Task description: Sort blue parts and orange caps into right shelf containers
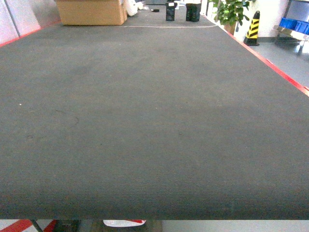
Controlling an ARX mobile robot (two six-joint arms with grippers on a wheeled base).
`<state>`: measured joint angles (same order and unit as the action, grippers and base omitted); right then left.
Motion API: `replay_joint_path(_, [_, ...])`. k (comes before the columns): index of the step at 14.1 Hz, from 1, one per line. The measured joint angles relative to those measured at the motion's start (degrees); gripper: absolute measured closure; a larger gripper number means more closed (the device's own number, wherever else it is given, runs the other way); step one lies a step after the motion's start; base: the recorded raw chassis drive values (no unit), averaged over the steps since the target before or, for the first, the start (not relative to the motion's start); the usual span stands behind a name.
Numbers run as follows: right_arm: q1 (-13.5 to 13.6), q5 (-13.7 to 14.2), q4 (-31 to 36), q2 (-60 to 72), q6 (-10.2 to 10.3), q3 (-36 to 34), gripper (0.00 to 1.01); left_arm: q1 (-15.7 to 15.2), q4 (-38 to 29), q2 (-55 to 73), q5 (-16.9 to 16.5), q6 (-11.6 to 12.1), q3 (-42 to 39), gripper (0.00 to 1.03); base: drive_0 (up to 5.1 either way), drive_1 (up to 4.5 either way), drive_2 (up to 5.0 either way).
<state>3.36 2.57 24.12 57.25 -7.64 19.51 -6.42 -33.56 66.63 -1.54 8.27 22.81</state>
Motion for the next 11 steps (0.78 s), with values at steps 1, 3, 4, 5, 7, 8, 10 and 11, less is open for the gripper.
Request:
replay_joint_path(1, [0.00, 0.00, -0.02, 0.00, 0.00, 0.00, 0.57, 0.07, 0.02, 0.00, -0.13, -0.02, 0.00, 0.58, 5.1, -2.38, -2.4])
replay_joint_path(3, [0.00, 0.00, -0.02, 0.00, 0.00, 0.00, 0.57, 0.04, -0.07, 0.00, -0.02, -0.02, 0.00, 0.58, 5.0, -2.44, -2.4])
replay_joint_path(4, [0.00, 0.00, 0.00, 0.00, 0.00, 0.00, 0.57, 0.04, 0.11, 0.00, -0.02, 0.00, 0.00, 0.58, 5.1, -2.38, -2.4])
replay_joint_path(5, [0.00, 0.00, -0.02, 0.00, 0.00, 0.00, 0.57, 0.04, -0.20, 0.00, -0.02, -0.02, 0.00, 0.58, 5.1, -2.34, -2.3])
replay_joint_path(7, [0.00, 0.00, 0.02, 0.00, 0.00, 0.00, 0.57, 0.04, -0.13, 0.00, -0.04, -0.02, 0.00, 0.58, 5.0, -2.44, -2.4])
replay_joint_path(8, [0.02, -0.07, 0.04, 0.00, 0.00, 0.00, 0.57, 0.04, 0.11, 0.00, -0.02, -0.02, 0.00, 0.58, 4.9, -2.50, -2.5])
replay_joint_path(10, [-0.04, 0.02, 0.00, 0.00, 0.00, 0.00, 0.57, 0.04, 0.00, 0.02, -0.02, -0.02, 0.00, 0.58, 4.9, -2.54, -2.5])
replay_joint_path(11, [0.00, 0.02, -0.07, 0.00, 0.00, 0.00, 0.57, 0.04, -0.07, 0.04, -0.02, 0.00, 0.00, 0.58, 4.9, -2.52, -2.5])
